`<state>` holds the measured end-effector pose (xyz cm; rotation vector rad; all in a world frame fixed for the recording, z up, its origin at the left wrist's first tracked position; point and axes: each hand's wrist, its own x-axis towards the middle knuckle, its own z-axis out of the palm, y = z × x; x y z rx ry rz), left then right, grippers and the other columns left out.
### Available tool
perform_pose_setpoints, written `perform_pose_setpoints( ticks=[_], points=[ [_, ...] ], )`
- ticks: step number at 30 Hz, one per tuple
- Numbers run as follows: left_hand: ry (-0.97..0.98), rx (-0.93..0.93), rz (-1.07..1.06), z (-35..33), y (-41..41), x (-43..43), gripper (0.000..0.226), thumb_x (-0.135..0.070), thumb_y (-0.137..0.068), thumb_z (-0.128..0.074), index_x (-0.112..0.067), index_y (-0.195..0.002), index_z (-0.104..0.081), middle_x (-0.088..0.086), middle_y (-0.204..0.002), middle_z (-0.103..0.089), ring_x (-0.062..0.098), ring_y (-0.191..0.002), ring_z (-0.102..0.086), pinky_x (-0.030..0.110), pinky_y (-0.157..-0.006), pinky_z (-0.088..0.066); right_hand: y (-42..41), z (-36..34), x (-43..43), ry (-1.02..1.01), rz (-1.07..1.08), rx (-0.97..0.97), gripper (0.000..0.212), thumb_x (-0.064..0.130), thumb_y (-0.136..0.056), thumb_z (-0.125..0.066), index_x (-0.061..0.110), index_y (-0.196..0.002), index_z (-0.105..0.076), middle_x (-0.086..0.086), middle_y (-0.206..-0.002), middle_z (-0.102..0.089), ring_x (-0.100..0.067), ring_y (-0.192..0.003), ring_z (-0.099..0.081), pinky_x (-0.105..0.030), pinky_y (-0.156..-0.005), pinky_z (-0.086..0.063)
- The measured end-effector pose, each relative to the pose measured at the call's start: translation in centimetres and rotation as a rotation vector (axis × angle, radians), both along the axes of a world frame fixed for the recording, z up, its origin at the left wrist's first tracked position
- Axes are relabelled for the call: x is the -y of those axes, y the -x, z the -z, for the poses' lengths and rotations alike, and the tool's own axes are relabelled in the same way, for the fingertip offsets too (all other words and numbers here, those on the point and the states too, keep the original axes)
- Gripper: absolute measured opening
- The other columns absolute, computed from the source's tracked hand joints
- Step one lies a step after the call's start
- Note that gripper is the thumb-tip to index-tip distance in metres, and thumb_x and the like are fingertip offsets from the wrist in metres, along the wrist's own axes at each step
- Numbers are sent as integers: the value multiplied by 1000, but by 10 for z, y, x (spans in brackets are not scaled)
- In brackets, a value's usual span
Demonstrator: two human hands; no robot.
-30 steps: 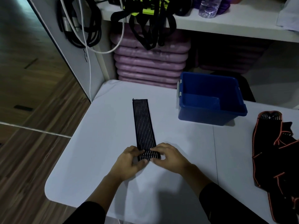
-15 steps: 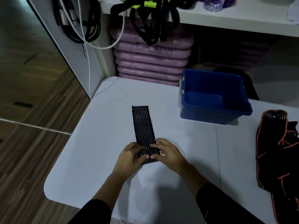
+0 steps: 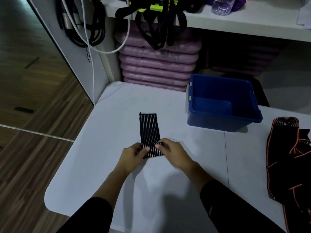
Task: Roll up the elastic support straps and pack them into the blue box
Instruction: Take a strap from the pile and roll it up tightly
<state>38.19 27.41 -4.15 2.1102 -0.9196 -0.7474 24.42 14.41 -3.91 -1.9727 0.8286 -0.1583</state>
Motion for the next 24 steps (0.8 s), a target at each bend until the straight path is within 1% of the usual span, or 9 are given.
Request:
perform_pose_setpoints(
  ticks=[2,5,9,12,16,18,20,22,24],
  points=[
    [21,42,-77,4,-3,11,35,-37,-88,-57,-13,-113,-61,3,-86,-68,17,-76,-62,21,-68,-46,-12,5,2,45,99,-7,32,43,-91,-54,16,-105,-62,-3,-87,-66,-17,-82,-61,-36,-78,-51],
    [42,82,-112,9,-9,24,42,-28,-85,-63,-14,-123,-53,10,-95,-65,25,-85,-63,34,-77,-52,-24,13,7,145,151,-18,32,35,-91,-57,17,-118,-57,-5,-103,-63,-17,-94,-60,-36,-83,-52],
    [106,163,-17,13,-12,20,54,-26,-79,-71,-18,-129,-50,3,-113,-53,18,-80,-61,34,-80,-52,-20,21,12,232,22,73,43,16,-88,-61,24,-130,-52,-2,-117,-55,-15,-98,-57,-34,-90,-51],
    [117,228,91,17,-14,12,60,-39,-74,-71,-17,-127,-55,-2,-129,-50,14,-77,-64,36,-80,-55,-13,24,16,272,-136,69,45,22,-83,-69,23,-127,-58,2,-139,-44,-14,-123,-46,-29,-105,-41],
    [31,294,214,20,-17,11,79,-26,-65,-81,-14,-135,-47,0,-143,-40,21,-106,-61,29,-92,-50,-10,25,23,330,-270,-13,65,15,-75,-76,25,-134,-50,7,-150,-35,-9,-134,-35,-23,-111,-32],
    [43,358,242,18,-19,12,71,-13,-68,-76,-12,-133,-48,5,-139,-46,26,-116,-55,27,-95,-44,-13,25,23,350,-246,18,59,7,-77,-72,22,-132,-53,4,-146,-42,-12,-132,-41,-27,-111,-35],
    [46,336,227,16,-23,14,60,-20,-71,-70,-11,-128,-54,6,-128,-57,28,-108,-58,27,-91,-45,-15,23,24,292,-195,39,54,9,-80,-69,21,-130,-54,2,-140,-49,-13,-128,-45,-27,-109,-36],
    [26,212,154,6,-28,16,53,-38,-73,-61,-16,-122,-58,3,-108,-66,24,-92,-60,24,-82,-49,-16,18,27,169,-118,31,48,17,-84,-66,22,-130,-52,0,-131,-56,-13,-120,-51,-31,-105,-41],
    [-29,16,67,-3,-33,22,33,-37,-82,-62,-23,-113,-62,0,-91,-67,19,-83,-61,9,-70,-46,-19,13,30,5,-37,34,38,24,-87,-63,20,-124,-55,-1,-119,-64,-13,-108,-59,-35,-99,-48]
  ],
)
